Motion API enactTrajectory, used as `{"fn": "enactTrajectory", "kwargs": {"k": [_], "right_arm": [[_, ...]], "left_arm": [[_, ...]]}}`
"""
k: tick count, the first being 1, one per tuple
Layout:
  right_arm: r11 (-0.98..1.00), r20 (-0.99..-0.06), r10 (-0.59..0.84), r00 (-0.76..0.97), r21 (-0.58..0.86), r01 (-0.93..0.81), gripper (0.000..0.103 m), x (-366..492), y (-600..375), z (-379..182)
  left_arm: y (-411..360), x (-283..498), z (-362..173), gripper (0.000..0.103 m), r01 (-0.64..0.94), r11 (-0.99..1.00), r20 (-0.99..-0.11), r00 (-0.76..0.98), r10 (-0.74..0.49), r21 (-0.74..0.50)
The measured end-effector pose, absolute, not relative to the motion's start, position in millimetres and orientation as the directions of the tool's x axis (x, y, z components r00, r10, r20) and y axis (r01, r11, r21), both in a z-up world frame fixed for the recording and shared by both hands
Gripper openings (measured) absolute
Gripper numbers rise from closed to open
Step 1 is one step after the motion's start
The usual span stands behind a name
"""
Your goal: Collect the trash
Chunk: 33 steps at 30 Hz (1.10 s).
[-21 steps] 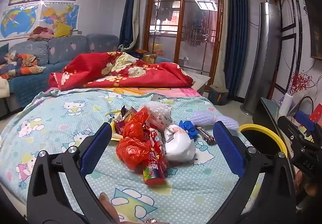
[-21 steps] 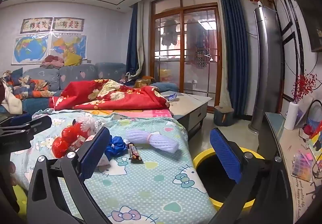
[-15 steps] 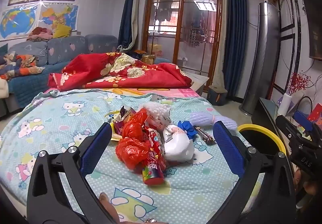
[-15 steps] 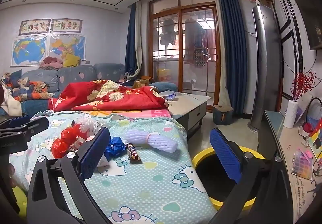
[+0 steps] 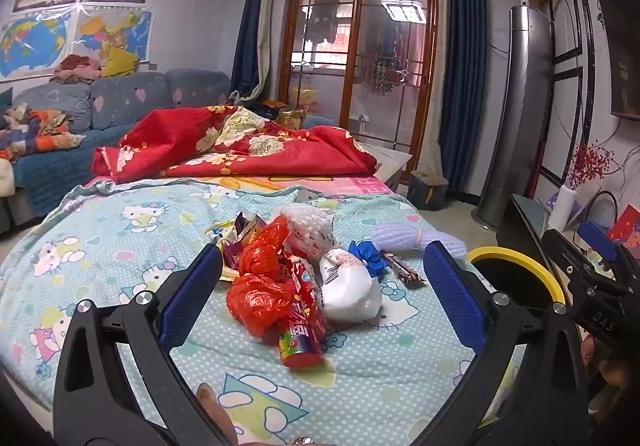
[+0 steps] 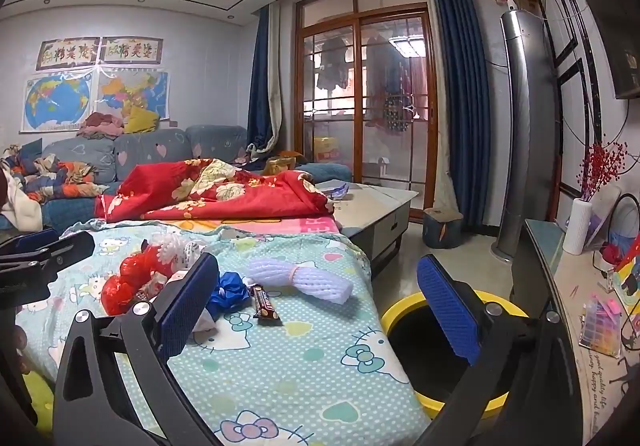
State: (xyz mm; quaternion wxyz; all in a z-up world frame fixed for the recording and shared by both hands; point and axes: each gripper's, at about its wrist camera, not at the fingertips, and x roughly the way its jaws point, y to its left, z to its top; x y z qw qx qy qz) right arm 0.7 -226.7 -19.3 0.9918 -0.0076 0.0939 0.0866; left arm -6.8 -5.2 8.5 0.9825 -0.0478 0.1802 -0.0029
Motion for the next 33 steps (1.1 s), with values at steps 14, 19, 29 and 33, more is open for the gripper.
{"fn": "enactTrajectory", "kwargs": {"k": [14, 19, 29, 33], "right_arm": [[0.986, -0.191, 0.166, 0.967, 0.001, -0.169, 0.097, -6, -234, -17], [0.986, -0.194, 0.166, 0.967, 0.002, -0.168, 0.097, 5, -227, -24], [0.986, -0.196, 0.164, 0.967, 0.006, -0.166, 0.097, 5, -228, -25], [0.986, -0.197, 0.163, 0.967, 0.006, -0.165, 0.097, 5, -228, -25]], "left_arm": [[-3, -6, 6, 0.093, -0.002, 0.995, -0.354, 0.935, -0.033, -0.098], [-4, -6, 6, 0.093, -0.001, 0.995, -0.354, 0.935, -0.033, -0.097], [-7, -6, 5, 0.093, 0.000, 0.996, -0.355, 0.934, -0.033, -0.094], [-7, -6, 5, 0.093, 0.000, 0.996, -0.354, 0.935, -0.034, -0.094]]}}
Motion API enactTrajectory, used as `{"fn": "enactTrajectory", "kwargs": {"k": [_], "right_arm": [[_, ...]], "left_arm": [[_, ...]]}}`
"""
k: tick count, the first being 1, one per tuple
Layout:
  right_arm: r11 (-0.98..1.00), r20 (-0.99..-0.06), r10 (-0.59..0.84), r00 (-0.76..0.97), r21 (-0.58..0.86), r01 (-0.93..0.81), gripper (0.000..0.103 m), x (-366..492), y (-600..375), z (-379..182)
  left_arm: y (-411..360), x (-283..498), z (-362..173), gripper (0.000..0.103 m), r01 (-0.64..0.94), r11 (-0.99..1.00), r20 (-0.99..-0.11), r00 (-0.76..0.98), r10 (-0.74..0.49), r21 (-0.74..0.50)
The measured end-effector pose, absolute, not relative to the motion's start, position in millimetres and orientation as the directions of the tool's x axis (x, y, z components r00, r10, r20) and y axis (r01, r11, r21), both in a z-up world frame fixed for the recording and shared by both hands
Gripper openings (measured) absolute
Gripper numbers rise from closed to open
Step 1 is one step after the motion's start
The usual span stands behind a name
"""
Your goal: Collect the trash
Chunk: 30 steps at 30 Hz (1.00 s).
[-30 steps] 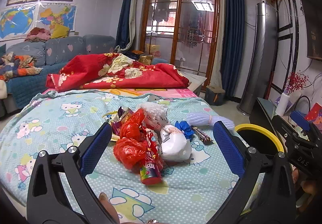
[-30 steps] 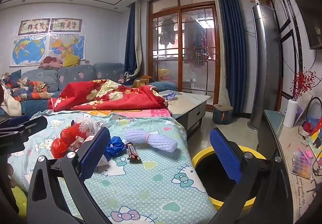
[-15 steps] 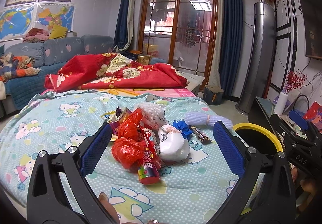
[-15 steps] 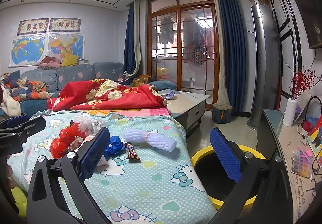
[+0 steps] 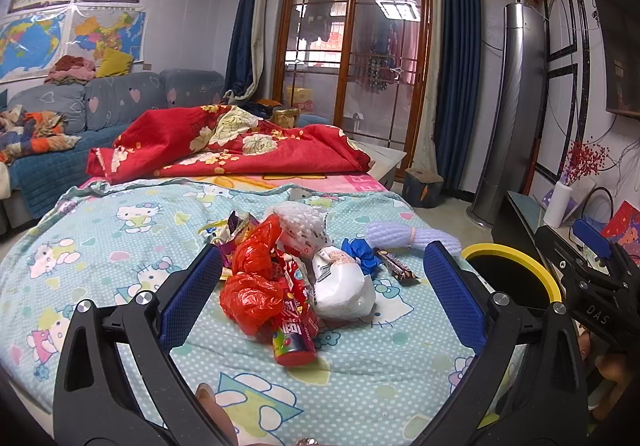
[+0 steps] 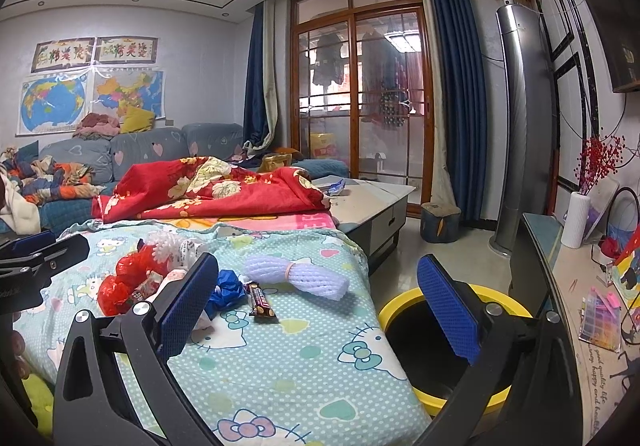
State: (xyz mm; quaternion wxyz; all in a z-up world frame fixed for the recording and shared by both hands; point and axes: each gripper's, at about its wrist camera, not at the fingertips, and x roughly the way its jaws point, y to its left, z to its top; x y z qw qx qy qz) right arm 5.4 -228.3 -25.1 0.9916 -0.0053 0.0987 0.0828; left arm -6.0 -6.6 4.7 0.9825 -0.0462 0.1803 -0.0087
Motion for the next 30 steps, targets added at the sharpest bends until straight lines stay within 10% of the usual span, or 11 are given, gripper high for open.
{"fn": "enactTrajectory", "kwargs": {"k": [30], "right_arm": [[0.972, -0.246, 0.231, 0.941, 0.018, -0.234, 0.097, 16, -212, -27]], "left_arm": [[23, 13, -6, 0.093, -0.081, 0.989, -0.421, 0.907, 0.023, -0.121]]}}
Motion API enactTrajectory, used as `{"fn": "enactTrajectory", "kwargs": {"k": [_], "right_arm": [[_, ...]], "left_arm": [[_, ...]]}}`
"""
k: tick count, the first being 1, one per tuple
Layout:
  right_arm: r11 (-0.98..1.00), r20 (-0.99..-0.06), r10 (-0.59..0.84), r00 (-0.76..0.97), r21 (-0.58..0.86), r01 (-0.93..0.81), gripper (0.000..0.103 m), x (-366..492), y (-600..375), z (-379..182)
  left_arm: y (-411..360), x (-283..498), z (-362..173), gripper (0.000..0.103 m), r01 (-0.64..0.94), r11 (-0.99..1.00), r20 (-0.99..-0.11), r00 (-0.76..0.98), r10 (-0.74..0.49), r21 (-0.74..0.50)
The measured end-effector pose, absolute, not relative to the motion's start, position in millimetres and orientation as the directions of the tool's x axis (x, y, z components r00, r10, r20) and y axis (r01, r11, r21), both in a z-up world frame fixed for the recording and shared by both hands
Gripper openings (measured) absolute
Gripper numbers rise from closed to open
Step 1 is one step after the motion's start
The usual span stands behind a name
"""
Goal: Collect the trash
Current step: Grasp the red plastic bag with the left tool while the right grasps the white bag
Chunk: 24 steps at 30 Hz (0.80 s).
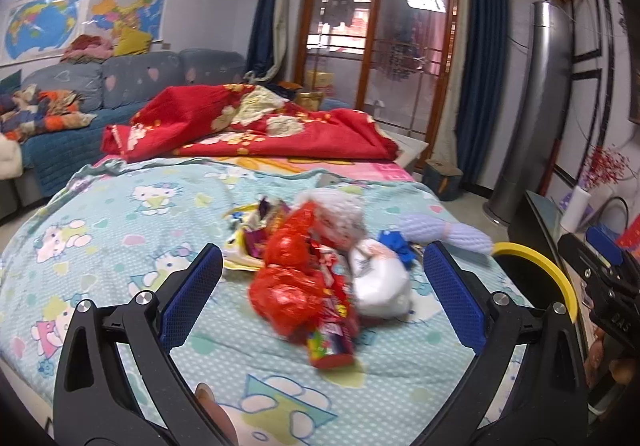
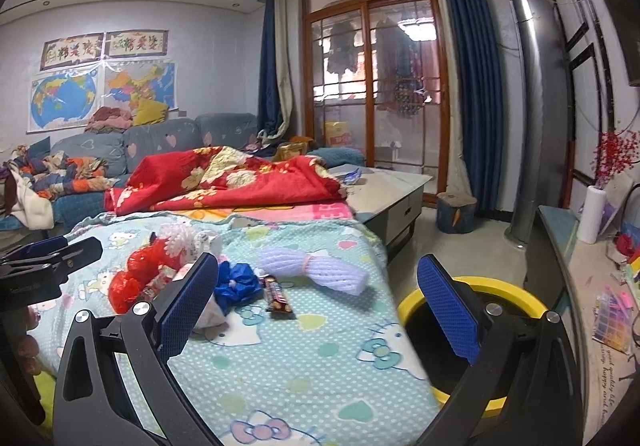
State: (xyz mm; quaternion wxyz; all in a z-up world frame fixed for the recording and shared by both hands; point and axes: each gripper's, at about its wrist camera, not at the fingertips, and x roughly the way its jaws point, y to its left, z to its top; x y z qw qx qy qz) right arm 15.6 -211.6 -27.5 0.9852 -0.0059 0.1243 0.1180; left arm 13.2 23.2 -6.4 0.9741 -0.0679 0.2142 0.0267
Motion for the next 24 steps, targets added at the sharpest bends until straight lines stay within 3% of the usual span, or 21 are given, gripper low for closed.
{"fn": "enactTrajectory", "kwargs": {"k": [9, 15, 22, 24], "right_arm": [[0.934, -0.347, 0.350, 0.870, 0.055, -0.354, 0.097, 45, -161, -29], [0.914, -0.448, 0.382, 0.808, 0.054, -0.402, 0.097, 68, -125, -36], [0.892, -0.567, 0.424, 0.706, 0.124, -0.435, 0.096, 99, -110, -56], [0.885, -0.593, 0.437, 0.677, 0.149, -0.440, 0.090, 105, -107, -62]], "left_arm": [[62, 20, 0, 0.093, -0.177, 0.975, -0.425, 0.899, 0.105, -0.134], [94, 34, -6, 0.093, -0.224, 0.961, -0.489, 0.864, 0.120, -0.160], [106, 59, -28, 0.093, -0.144, 0.964, -0.584, 0.811, -0.014, -0.222], [105, 66, -35, 0.093, -0.120, 0.963, -0.605, 0.795, -0.052, -0.240]]}}
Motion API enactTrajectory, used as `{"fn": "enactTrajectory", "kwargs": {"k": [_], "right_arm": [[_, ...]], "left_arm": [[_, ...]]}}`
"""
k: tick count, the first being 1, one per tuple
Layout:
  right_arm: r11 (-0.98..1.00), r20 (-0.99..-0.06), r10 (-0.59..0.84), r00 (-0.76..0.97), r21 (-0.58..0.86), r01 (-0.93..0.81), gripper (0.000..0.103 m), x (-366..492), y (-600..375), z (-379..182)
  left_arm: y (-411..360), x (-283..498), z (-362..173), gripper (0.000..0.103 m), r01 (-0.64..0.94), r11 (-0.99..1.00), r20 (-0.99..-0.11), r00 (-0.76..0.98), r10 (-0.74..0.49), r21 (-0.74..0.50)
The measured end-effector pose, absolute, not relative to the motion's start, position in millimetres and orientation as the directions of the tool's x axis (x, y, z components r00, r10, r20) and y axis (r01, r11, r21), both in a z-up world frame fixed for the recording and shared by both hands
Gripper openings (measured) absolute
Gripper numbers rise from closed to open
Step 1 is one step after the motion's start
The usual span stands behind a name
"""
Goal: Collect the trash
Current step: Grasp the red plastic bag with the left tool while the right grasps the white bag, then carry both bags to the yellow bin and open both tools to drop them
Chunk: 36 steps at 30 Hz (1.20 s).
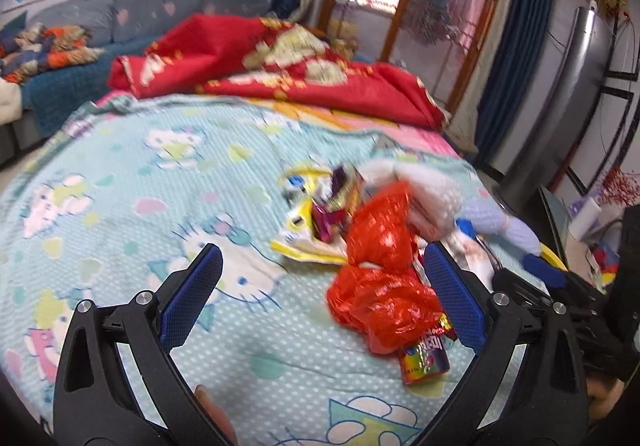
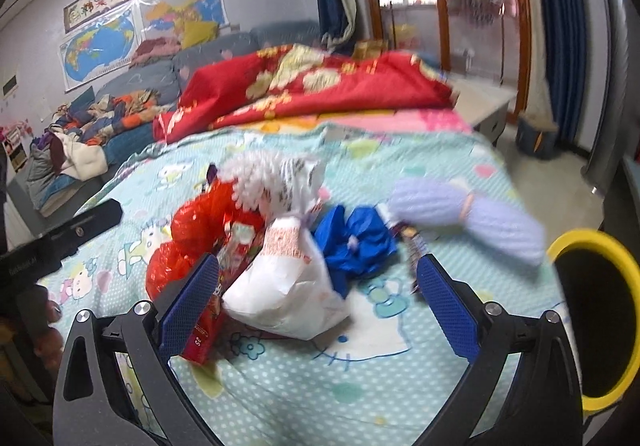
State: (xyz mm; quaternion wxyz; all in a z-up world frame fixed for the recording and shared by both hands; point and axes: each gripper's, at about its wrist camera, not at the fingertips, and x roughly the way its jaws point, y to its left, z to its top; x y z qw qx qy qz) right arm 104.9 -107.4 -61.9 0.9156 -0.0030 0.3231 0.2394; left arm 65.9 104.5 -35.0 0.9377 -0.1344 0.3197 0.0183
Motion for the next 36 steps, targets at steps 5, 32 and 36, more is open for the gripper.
{"fn": "enactTrajectory", "kwargs": {"k": [5, 32, 36], "right_arm": [[0.857, -0.654, 0.489, 0.577, 0.237, -0.458, 0.072, 118, -103, -81], [0.869, -0.517, 0.491, 0.701, 0.238, -0.433, 0.036, 92, -158, -35], [0.882, -0.499, 0.471, 0.728, 0.243, -0.404, 0.035, 91, -174, -30]], "left_arm": [[99, 81, -51, 0.092, -0.044, 0.951, -0.640, 0.749, -0.172, -0.306], [83, 63, -11, 0.023, 0.046, 0.942, -0.567, 0.788, -0.240, -0.334], [69, 66, -5, 0.023, 0.086, 0.938, -0.564, 0.779, -0.273, -0.335]]}}
